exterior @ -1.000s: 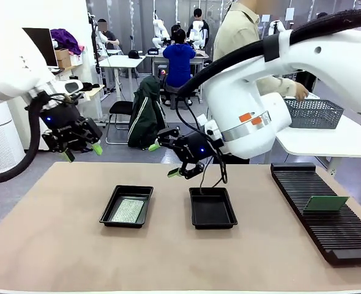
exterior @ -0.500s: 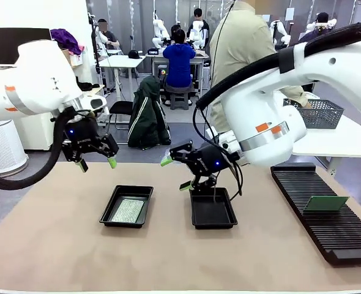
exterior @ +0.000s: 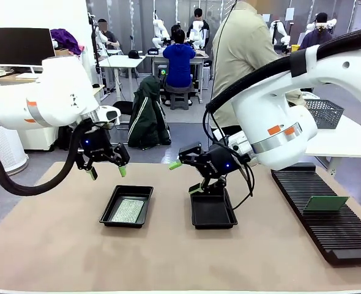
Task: Inspect and transfer BCBs to ESD trays.
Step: Pick up the ESD tray and place it on the left side of the table.
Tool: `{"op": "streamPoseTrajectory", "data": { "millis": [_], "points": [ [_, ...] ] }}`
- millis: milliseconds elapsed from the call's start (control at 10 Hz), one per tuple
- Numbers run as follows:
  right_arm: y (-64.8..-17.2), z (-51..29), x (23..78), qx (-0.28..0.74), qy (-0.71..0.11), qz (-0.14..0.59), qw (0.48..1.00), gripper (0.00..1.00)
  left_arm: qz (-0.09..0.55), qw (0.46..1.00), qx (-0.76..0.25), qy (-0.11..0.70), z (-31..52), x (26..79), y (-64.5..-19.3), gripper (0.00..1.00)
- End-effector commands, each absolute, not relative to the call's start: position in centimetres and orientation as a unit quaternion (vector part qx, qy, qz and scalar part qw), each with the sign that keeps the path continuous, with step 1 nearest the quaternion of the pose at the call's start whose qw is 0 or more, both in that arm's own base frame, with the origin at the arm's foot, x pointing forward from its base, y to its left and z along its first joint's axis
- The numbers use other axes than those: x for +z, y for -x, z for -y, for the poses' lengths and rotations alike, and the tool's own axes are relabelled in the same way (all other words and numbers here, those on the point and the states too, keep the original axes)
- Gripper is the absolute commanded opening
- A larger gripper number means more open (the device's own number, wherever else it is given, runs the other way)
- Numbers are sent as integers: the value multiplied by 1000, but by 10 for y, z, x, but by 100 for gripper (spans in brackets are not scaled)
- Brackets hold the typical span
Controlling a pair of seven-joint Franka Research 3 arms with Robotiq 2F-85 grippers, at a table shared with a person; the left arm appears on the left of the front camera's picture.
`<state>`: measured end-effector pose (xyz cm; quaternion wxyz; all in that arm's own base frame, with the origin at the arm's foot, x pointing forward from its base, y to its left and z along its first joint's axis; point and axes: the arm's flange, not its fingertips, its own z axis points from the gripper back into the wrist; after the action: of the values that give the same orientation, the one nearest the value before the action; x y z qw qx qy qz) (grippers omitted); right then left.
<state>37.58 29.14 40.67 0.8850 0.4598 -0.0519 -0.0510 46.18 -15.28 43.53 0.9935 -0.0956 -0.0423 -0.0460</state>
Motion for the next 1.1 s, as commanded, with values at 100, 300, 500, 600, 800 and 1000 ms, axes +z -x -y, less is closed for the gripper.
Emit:
{"op": "streamPoseTrajectory", "data": {
  "millis": [100,300,500,600,800,1000],
  "points": [
    [-375,-296,406,-56,-462,52,883,100,50,996,-41,66,165,410,-463,100],
    [-375,-296,406,-56,-462,52,883,100,59,997,-27,43,165,394,-467,100],
    [-375,-296,406,-56,-462,52,883,100,55,998,-19,35,168,382,-471,100],
    [-375,-296,406,-56,-462,52,883,100,56,998,-16,25,169,377,-472,100],
    [-375,-296,406,-56,-462,52,883,100,59,998,-11,9,168,369,-474,100],
    [-375,-296,406,-56,-462,52,883,100,51,999,-3,9,163,362,-478,100]
  ]
}}
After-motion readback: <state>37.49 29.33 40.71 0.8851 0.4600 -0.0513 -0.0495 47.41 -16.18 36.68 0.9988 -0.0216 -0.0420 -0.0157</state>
